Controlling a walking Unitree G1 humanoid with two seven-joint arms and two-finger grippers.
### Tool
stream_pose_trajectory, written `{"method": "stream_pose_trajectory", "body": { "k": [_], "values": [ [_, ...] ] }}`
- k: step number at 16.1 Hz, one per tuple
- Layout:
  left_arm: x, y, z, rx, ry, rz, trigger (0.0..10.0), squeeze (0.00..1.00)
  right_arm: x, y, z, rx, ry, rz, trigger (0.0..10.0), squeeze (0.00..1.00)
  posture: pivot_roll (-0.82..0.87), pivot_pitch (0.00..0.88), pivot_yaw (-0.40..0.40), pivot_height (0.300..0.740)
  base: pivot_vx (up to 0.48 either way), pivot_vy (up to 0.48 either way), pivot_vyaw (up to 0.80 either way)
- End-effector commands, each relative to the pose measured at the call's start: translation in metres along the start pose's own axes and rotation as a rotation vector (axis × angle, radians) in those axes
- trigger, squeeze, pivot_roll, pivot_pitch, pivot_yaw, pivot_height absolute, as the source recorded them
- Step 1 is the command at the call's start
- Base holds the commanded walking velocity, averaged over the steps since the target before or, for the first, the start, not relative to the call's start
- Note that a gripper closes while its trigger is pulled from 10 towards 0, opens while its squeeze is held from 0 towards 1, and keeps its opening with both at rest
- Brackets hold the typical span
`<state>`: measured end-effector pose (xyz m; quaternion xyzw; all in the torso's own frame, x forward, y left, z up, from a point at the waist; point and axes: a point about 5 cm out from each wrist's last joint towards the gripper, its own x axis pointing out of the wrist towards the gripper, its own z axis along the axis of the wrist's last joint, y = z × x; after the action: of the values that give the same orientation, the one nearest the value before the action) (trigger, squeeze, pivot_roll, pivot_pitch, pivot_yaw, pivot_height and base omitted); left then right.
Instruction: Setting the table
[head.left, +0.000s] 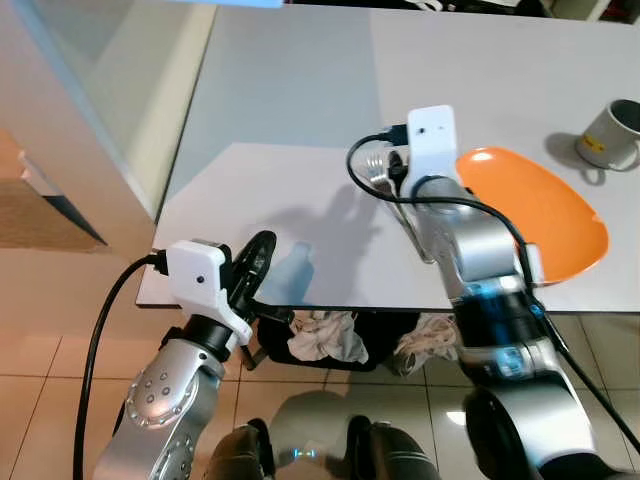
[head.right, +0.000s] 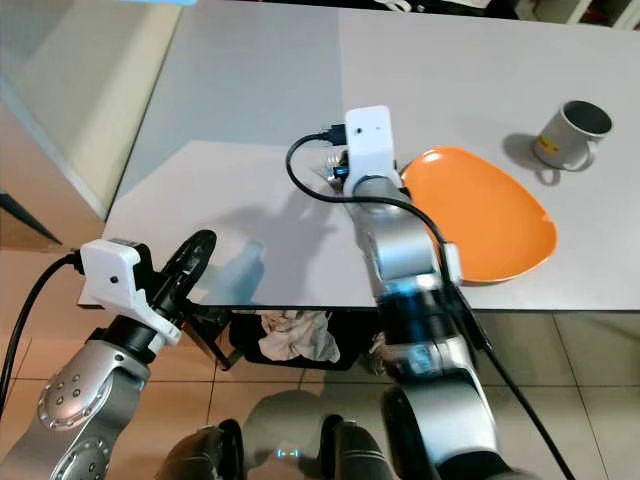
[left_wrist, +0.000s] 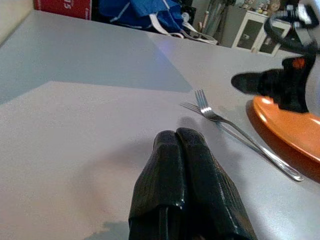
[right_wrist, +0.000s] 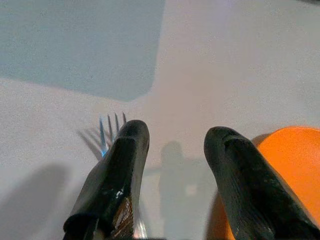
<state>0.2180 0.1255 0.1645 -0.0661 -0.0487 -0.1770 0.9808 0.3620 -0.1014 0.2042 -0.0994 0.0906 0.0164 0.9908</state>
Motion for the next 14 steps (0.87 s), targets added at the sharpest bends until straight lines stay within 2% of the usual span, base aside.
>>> {"method": "stream_pose_trajectory", "body": {
  "k": [1, 2, 3, 5, 8, 11, 12, 14],
  "values": [
    [-0.002, -0.002, 0.001, -0.005, 0.002, -0.018, 10.0, 0.0, -0.005, 0.002, -0.008, -0.045, 0.013, 0.019, 10.0, 0.0, -0.04, 0.231, -0.02, 0.74, 0.0, 0.0, 0.0],
    [-0.002, -0.002, 0.002, -0.004, 0.002, -0.018, 10.0, 0.0, -0.009, 0.001, -0.014, -0.097, 0.026, 0.048, 10.0, 0.0, -0.04, 0.232, -0.019, 0.74, 0.0, 0.0, 0.0],
    [-0.002, -0.001, 0.002, -0.004, 0.002, -0.017, 10.0, 0.0, -0.014, -0.001, -0.021, -0.091, 0.06, 0.08, 10.0, 0.0, -0.04, 0.232, -0.02, 0.74, 0.0, 0.0, 0.0],
    [-0.003, 0.0, 0.002, -0.005, 0.001, -0.016, 10.0, 0.0, -0.028, -0.008, -0.033, -0.043, 0.11, 0.154, 10.0, 0.0, -0.05, 0.233, -0.017, 0.74, 0.0, 0.0, 0.0],
    [-0.001, -0.001, 0.002, -0.008, 0.003, -0.031, 10.0, 0.0, -0.038, -0.018, -0.041, 0.024, 0.127, 0.159, 10.0, 0.0, -0.06, 0.231, -0.006, 0.74, 0.0, 0.0, 0.0],
    [-0.001, 0.0, 0.002, -0.005, 0.005, -0.039, 10.0, 0.0, -0.046, -0.017, -0.059, 0.065, 0.217, 0.171, 10.0, 0.0, -0.06, 0.231, 0.002, 0.74, 0.0, 0.0, 0.0],
    [-0.001, 0.0, 0.003, -0.006, 0.003, -0.043, 10.0, 0.0, -0.048, -0.012, -0.07, 0.112, 0.277, 0.2, 10.0, 0.0, -0.06, 0.231, 0.005, 0.74, 0.0, 0.0, 0.0],
    [0.0, 0.0, 0.003, -0.005, 0.003, -0.047, 10.0, 0.0, -0.051, -0.01, -0.08, 0.104, 0.308, 0.194, 10.0, 0.0, -0.06, 0.232, 0.009, 0.74, 0.0, 0.0, 0.0]
  ]
}}
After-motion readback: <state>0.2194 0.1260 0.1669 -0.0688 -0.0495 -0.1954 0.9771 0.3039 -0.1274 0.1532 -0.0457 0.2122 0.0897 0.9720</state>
